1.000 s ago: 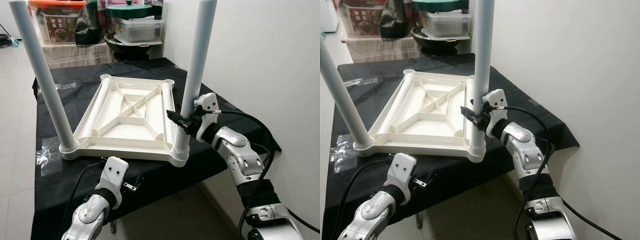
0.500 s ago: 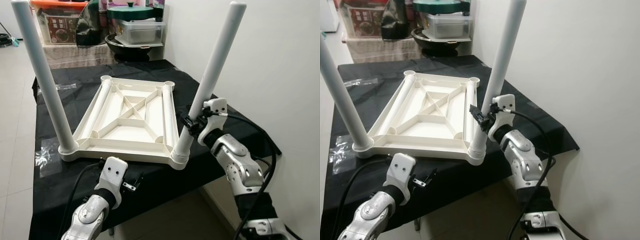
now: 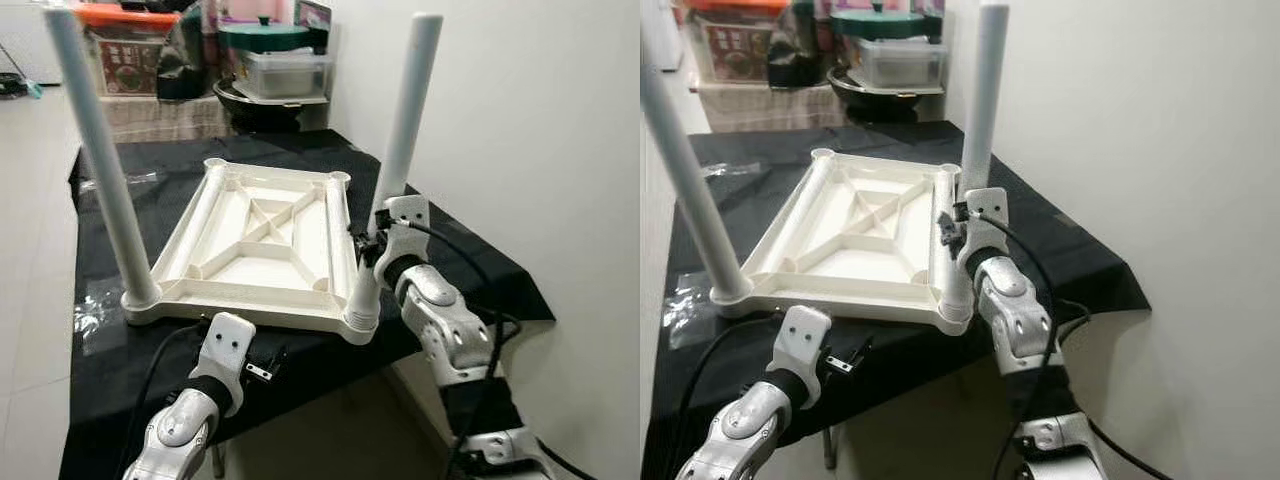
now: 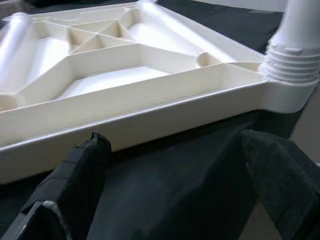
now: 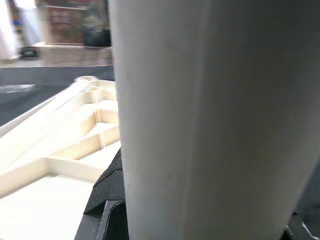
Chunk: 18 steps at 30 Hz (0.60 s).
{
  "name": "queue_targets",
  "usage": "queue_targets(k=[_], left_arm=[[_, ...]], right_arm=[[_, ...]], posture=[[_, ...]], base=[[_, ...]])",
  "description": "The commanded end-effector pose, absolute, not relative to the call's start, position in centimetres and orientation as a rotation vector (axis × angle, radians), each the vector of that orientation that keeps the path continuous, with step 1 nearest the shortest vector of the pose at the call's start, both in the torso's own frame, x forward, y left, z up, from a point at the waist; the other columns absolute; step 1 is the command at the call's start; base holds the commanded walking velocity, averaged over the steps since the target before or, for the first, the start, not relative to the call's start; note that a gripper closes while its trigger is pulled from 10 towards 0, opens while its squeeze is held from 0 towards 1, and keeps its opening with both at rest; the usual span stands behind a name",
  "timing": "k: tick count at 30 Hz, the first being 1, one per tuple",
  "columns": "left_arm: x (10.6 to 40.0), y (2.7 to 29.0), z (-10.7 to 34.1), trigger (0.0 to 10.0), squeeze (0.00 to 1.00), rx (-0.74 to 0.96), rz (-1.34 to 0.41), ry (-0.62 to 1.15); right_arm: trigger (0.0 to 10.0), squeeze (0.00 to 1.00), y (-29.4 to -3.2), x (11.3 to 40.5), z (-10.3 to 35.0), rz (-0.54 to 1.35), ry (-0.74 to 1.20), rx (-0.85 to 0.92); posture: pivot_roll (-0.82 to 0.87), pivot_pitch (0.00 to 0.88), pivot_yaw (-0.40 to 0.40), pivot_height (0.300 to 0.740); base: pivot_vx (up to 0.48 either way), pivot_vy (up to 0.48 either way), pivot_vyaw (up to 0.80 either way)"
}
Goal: Building children table
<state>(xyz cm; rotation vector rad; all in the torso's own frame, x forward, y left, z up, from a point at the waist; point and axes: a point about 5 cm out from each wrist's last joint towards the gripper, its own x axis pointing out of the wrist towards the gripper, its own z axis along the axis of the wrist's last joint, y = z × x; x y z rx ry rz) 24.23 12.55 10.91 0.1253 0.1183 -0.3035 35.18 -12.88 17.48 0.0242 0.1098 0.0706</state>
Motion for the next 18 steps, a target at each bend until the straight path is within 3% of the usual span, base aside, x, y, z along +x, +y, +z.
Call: queue_targets(k=[1, 9, 18], left_arm=[[24.3, 12.5, 11.0, 10.0, 0.0, 0.133, -0.3, 0.119], [24.6, 13.4, 11.2, 10.0, 0.0, 0.156, -0.252, 0.108], [25.1, 13.8, 11.4, 10.0, 0.0, 0.169, -0.225, 0.097]], right_arm=[[10.0, 0.0, -15.7, 33.9, 11.3, -0.079, 0.388, -0.027], [10.0, 0.0, -17.8, 34.2, 11.7, -0.308, 0.313, 0.006], [10.0, 0.0, -17.7, 34.9, 11.3, -0.418, 0.308, 0.066]], posture=[[0.03, 0.0, -0.103, 0.74], [0.05, 0.0, -0.107, 0.74], [0.05, 0.0, -0.099, 0.74]], base=[[0.0, 0.0, 0.0], [0.0, 0.0, 0.0], [0.0, 0.0, 0.0]])
